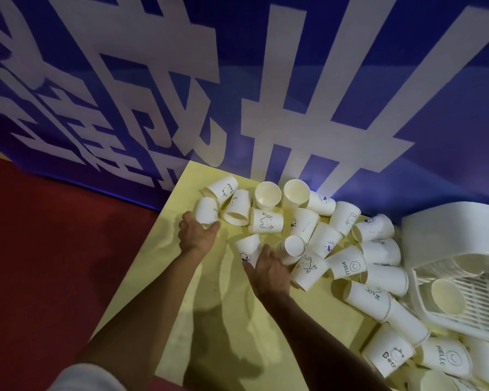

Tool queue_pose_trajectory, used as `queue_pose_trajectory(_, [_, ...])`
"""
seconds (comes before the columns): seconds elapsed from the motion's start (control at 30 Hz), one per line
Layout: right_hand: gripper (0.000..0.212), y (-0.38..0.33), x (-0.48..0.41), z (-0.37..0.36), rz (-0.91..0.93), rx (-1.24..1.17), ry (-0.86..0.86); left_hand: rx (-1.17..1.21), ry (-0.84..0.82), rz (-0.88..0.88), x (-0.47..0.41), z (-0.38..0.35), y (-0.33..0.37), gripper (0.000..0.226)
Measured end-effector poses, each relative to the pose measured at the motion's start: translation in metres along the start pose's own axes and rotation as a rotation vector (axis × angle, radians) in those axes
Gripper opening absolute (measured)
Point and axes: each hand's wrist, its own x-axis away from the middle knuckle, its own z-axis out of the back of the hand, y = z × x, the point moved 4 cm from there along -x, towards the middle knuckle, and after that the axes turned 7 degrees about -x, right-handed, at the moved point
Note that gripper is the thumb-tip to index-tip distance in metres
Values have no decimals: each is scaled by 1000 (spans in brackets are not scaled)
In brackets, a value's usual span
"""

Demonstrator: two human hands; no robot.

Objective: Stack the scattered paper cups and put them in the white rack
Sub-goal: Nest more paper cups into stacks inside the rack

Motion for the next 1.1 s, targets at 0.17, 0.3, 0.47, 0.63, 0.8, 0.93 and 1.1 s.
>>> queue_pose_trajectory(0.17, [54,7,6,-6,28,-222,-18,10,-8,33,-6,-9,-3,81])
queue_pose_trajectory(0.3, [66,21,15,2,-12,-463,-64,5,-14,32,-2,-7,-10,78])
queue_pose_trajectory(0.47, [67,41,22,26,-2,-560,-71,49,-12,12,21,-5,-14,82])
queue_pose_trajectory(0.63, [54,55,30,48,25,-623,-67,155,13,-52,46,-4,0,79])
queue_pose_trajectory(0.8, [51,80,43,72,2,-736,-22,214,98,-190,76,-1,31,76])
queue_pose_trajectory(0.93, [49,114,53,97,-41,-810,48,246,63,-304,101,-11,58,75])
queue_pose_trajectory(1.1, [46,175,75,135,-110,-820,204,229,-36,-425,137,-41,94,73])
